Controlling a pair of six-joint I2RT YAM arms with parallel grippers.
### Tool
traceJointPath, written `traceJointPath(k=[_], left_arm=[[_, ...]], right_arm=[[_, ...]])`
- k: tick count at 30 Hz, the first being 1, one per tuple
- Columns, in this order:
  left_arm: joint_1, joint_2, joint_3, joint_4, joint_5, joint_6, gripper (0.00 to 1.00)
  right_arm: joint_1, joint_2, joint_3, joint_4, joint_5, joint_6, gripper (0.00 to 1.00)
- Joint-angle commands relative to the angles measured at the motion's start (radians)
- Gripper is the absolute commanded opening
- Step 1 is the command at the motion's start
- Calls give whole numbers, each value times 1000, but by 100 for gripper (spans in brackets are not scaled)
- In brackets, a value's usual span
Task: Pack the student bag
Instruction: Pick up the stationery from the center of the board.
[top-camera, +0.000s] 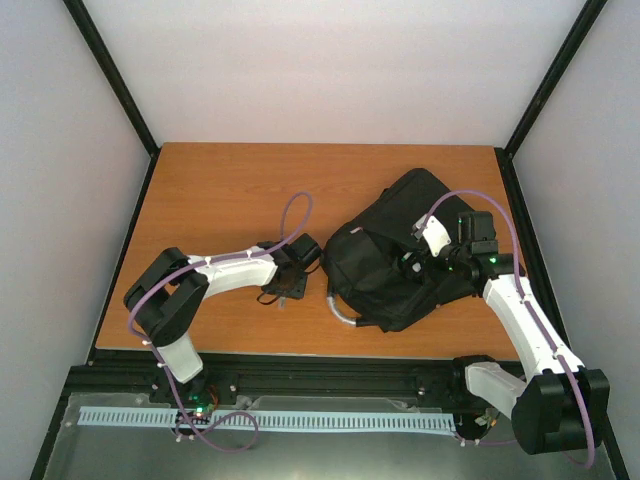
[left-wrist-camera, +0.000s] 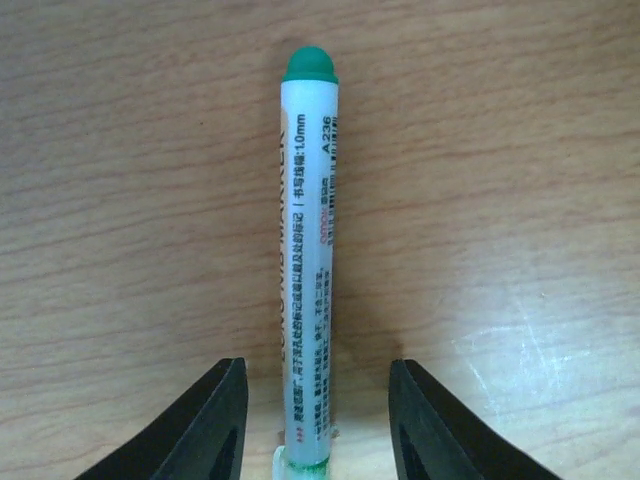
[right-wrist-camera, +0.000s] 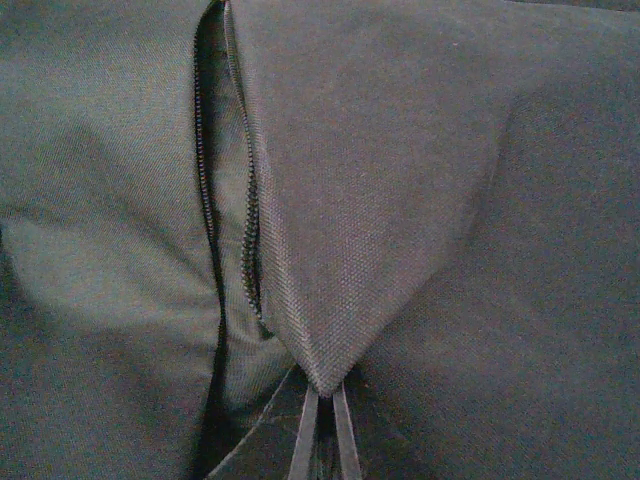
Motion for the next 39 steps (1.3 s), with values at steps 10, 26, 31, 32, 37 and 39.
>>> traceJointPath(k=[10, 26, 31, 32, 37, 39], left_arm=[[8, 28, 27, -49, 40, 13, 23], [4, -148, -8, -70, 125, 26, 4], [-45, -296, 3, 43, 236, 120, 3], [-58, -318, 9, 73, 270, 141, 3], [-104, -331, 55, 202, 460, 204, 3], [-116, -293, 85, 230, 505, 210, 3]], right_arm=[[5, -2, 8, 8, -29, -12, 3], [5, 1, 9, 8, -27, -12, 3], [5, 2, 8, 11, -28, -13, 3], [5, 3, 8, 11, -29, -12, 3], [5, 3, 10, 7, -36, -10, 3], [5, 2, 10, 5, -37, -10, 3]])
